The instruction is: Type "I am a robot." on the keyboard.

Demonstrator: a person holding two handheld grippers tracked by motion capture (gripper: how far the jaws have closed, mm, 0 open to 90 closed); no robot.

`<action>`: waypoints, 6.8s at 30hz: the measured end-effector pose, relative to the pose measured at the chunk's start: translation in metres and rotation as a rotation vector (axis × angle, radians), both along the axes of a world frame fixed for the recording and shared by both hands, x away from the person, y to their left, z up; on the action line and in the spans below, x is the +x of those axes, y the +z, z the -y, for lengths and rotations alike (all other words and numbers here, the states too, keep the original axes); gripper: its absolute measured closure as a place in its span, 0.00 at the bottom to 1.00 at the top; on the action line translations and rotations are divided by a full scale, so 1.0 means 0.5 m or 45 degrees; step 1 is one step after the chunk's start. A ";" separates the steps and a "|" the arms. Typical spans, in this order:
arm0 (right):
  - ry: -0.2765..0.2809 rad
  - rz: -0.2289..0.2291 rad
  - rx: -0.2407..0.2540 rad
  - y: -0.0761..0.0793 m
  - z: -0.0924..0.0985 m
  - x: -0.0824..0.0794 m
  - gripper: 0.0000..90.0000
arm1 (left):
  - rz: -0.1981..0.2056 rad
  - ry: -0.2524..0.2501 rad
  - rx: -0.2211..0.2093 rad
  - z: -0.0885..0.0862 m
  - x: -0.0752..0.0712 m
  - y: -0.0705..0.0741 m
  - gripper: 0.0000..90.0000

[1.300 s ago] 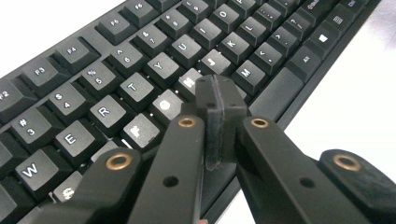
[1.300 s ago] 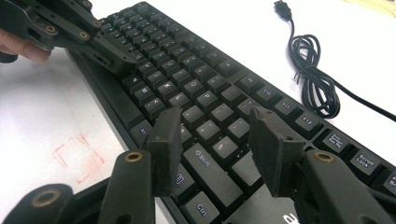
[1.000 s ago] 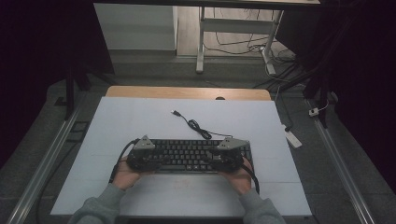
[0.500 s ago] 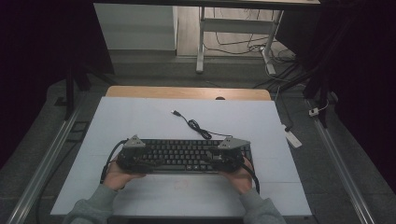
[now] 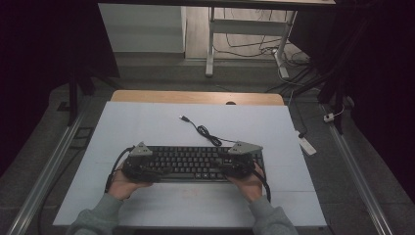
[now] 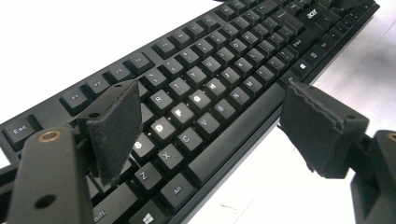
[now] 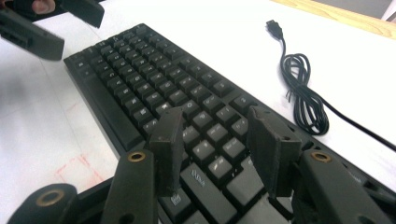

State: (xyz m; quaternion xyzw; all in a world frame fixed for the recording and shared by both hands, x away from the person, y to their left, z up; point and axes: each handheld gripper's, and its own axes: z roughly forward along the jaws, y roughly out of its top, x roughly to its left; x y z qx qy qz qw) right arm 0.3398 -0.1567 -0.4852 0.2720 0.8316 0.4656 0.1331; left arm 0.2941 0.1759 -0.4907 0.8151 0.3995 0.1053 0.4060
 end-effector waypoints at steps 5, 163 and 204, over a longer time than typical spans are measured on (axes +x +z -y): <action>0.026 -0.004 0.001 0.004 -0.027 0.008 0.67 | -0.010 0.005 0.003 -0.001 0.003 -0.003 0.24; -0.024 -0.030 -0.070 -0.022 0.066 -0.037 0.61 | 0.079 0.014 -0.001 0.019 0.063 -0.007 0.72; 0.011 -0.036 -0.023 -0.011 0.039 -0.037 0.61 | 0.024 0.086 0.028 -0.058 -0.050 -0.030 0.33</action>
